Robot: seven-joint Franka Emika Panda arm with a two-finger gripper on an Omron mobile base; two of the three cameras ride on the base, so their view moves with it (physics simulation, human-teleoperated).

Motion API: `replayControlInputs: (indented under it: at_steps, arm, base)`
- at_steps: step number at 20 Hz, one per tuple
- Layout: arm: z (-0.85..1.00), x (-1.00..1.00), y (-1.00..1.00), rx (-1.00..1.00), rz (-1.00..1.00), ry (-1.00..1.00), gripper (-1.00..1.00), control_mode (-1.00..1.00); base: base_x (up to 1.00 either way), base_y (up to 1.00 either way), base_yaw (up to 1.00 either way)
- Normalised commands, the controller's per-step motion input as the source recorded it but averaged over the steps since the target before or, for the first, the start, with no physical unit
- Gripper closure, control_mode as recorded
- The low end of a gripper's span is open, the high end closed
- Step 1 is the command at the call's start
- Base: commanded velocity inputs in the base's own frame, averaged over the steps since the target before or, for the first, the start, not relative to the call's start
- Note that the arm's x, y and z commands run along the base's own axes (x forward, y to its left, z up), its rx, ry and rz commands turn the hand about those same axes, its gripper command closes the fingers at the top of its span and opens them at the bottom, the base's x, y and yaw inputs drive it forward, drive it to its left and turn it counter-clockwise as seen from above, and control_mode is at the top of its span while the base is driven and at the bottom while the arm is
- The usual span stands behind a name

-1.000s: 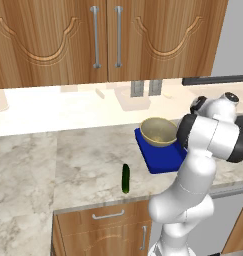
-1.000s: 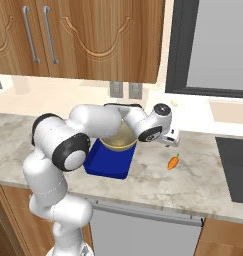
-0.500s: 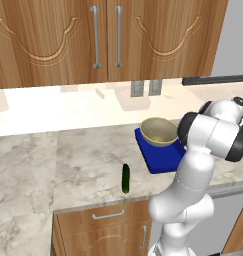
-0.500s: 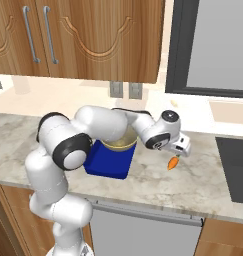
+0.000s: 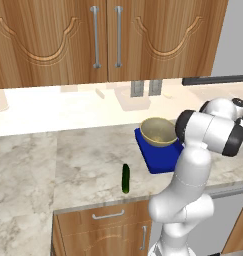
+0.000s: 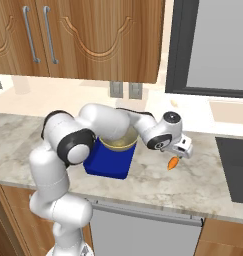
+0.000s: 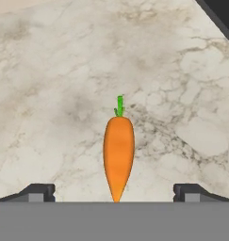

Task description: Place the two vegetables and bowl onto the tray for setting up a vegetable dip station.

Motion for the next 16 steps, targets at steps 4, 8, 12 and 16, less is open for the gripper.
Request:
replayControlInputs:
  at_steps: [4,8,12,16]
  arm:
    - [-0.21,0.01,-0.12,0.00,0.00,0.01,-1.00,-1.00]
    - [-0.27,0.00,-0.07,0.00,0.00,0.00,-1.00,-1.00]
    - [-0.16,0.00,-0.01,0.01,0.00,0.00,-1.00,-1.00]
    - [-0.17,0.12,0.00,0.00,0.01,0.00,-1.00,-1.00]
  base:
    - [0.00,0.00,0.00]
    - [0.00,0.00,0.00]
    - [0.00,0.00,0.00]
    - [0.00,0.00,0.00]
